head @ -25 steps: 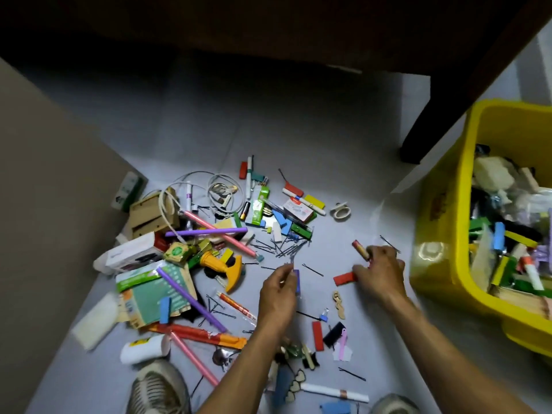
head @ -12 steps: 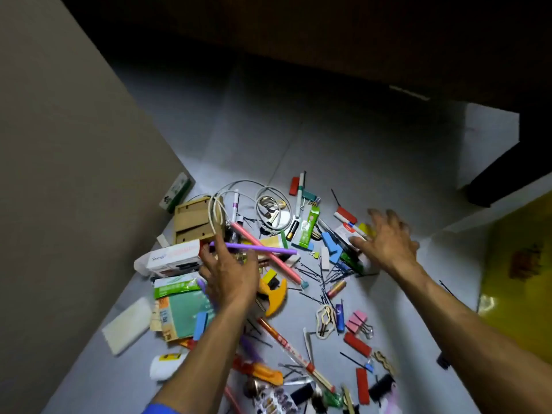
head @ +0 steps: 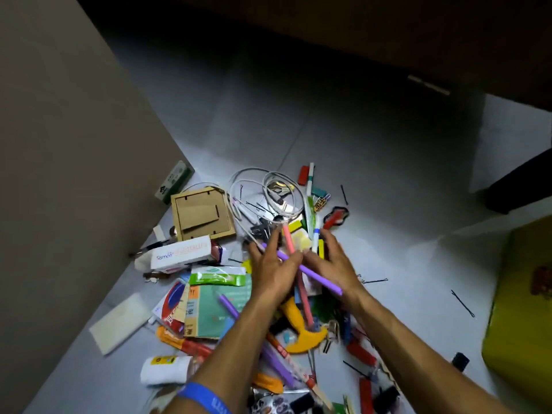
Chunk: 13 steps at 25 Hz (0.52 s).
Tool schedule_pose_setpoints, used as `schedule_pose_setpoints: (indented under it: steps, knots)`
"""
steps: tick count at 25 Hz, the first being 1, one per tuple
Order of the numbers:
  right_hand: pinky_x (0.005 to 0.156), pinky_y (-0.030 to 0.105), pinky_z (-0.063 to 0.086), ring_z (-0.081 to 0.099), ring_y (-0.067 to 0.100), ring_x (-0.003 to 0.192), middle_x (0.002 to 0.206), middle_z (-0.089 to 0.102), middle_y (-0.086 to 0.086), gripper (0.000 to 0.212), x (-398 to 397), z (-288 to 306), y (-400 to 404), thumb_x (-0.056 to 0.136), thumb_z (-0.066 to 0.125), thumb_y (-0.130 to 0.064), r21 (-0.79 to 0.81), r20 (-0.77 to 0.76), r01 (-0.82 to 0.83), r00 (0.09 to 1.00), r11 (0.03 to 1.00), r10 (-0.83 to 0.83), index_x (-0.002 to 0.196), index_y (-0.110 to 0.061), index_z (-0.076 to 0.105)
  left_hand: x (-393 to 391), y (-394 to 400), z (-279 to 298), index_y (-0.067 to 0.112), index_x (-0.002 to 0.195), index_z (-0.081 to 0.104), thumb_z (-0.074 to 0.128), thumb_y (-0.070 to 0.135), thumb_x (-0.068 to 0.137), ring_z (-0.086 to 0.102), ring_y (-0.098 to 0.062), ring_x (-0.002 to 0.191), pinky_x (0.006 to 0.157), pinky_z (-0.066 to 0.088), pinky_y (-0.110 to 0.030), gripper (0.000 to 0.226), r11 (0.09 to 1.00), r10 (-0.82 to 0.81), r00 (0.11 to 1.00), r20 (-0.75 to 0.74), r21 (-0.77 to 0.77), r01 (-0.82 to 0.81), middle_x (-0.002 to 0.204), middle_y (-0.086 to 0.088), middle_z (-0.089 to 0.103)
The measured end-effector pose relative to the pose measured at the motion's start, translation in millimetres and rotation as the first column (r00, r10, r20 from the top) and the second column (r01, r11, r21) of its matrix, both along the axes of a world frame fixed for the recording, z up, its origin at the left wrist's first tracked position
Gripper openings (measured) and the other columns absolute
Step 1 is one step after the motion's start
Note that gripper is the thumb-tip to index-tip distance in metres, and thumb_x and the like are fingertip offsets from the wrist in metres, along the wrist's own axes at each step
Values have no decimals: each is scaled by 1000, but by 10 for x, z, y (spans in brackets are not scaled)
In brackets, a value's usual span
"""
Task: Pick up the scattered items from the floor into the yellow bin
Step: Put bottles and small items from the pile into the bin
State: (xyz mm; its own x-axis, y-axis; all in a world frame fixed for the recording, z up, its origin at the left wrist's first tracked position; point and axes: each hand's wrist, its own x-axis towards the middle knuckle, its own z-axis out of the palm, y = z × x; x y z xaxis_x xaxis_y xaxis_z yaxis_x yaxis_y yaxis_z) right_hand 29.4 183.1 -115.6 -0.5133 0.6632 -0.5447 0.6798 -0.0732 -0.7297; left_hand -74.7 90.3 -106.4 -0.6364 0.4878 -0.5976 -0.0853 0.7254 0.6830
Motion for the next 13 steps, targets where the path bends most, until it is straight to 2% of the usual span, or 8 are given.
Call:
schedule_pose_setpoints:
  steps: [3,4,6,7,8,11,13]
  knots:
    - [102,48,48,61,27,118,139,57,2,63,15,27,-164,94,59,-40,-287,-194,103,967,952,-163,147,-44,25,110,-27,-20,56,141,34,56,54,72,36,-24,140,105,40,-34,72,995,36,996,85,93,-43,161,9,1]
    - [97,46,52,67,24,109,132,62,1,61,24,32,-195,96,58,-36,-343,-222,126,952,931,-210,146,-46,25,129,-45,-28,52,139,40,57,53,72,41,-21,135,102,44,-34,69,992,49,994,95,114,-60,158,11,10]
    - [76,33,59,73,17,86,111,70,-5,55,52,30,-269,98,56,-30,-373,-219,158,943,914,-252,141,-49,27,161,-96,-52,46,132,51,60,50,72,51,-15,120,94,51,-36,61,978,91,989,116,179,-111,144,11,25]
    - [65,28,58,74,16,80,102,72,-6,51,87,10,-315,98,55,-27,-381,-237,178,930,907,-282,138,-48,31,182,-124,-60,43,128,54,63,48,72,54,-13,114,91,54,-36,57,967,117,983,139,211,-145,136,9,29]
    - [62,25,56,74,18,79,100,74,-4,48,121,8,-359,98,55,-24,-409,-273,206,902,889,-335,135,-46,36,205,-148,-62,39,127,56,64,45,71,55,-12,111,90,55,-35,57,958,132,979,157,232,-166,130,7,31]
    - [68,31,57,73,23,87,106,73,5,34,183,89,-430,97,56,-17,-478,-380,208,827,853,-415,122,-38,49,320,-185,29,24,124,63,66,41,69,56,-8,105,75,50,-11,57,946,130,977,167,276,-173,120,0,37]
    - [72,34,57,71,23,86,102,72,8,22,229,215,-467,96,55,-16,-470,-418,196,810,861,-413,114,-30,55,409,-187,171,22,111,68,64,37,69,59,-3,95,71,47,-8,45,924,114,981,157,345,-163,111,-3,44]
